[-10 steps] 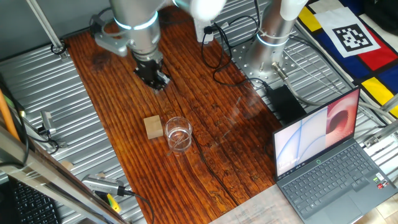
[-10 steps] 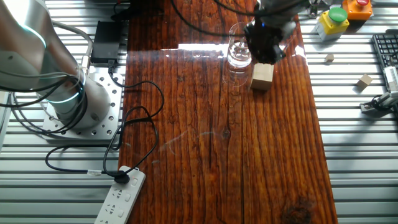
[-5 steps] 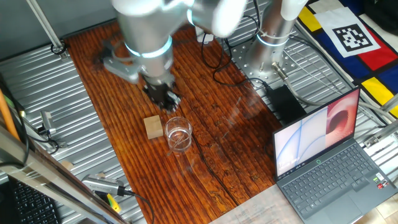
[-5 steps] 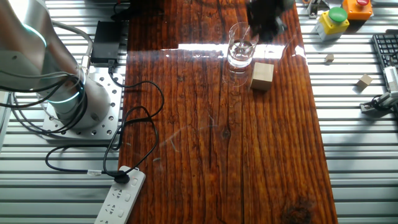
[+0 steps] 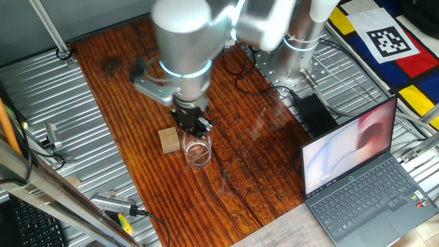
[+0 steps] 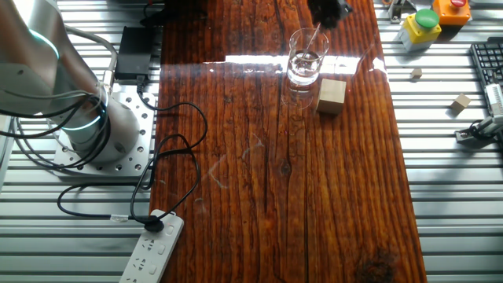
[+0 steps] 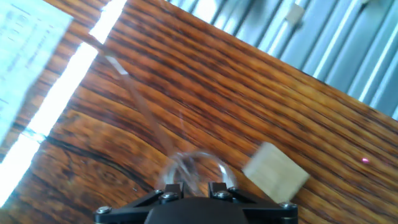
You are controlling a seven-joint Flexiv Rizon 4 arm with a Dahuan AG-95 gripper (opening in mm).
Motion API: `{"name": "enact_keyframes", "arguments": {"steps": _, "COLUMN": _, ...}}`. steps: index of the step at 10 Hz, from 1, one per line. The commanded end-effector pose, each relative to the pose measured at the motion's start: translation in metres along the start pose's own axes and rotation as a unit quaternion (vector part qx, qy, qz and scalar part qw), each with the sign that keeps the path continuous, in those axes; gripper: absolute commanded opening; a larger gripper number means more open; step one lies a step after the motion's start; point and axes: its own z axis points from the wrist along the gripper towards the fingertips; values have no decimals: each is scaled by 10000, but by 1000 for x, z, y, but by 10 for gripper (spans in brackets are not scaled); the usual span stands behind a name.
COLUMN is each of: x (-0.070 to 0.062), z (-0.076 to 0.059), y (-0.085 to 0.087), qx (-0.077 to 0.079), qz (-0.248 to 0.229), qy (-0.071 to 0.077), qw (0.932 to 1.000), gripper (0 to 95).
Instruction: Stir the beaker with a glass rod
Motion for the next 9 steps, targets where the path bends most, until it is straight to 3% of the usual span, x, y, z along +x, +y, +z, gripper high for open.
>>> {"name": "enact_keyframes", "arguments": {"steps": 1, "x": -8, "z": 5, "y": 6, "qx": 36, "qz": 28, "qy": -52, "qw": 10000, "gripper": 190}}
{"name": "enact_keyframes", "arguments": {"steps": 6, "x": -15, "z": 8, "y": 12, "qx": -33, "qz": -12, "qy": -334, "qw": 9994, "gripper": 190}}
{"name": "enact_keyframes", "arguments": {"steps": 9, "x": -15, "z": 9, "y": 12, "qx": -23, "qz": 2, "qy": -386, "qw": 9993, "gripper": 190}}
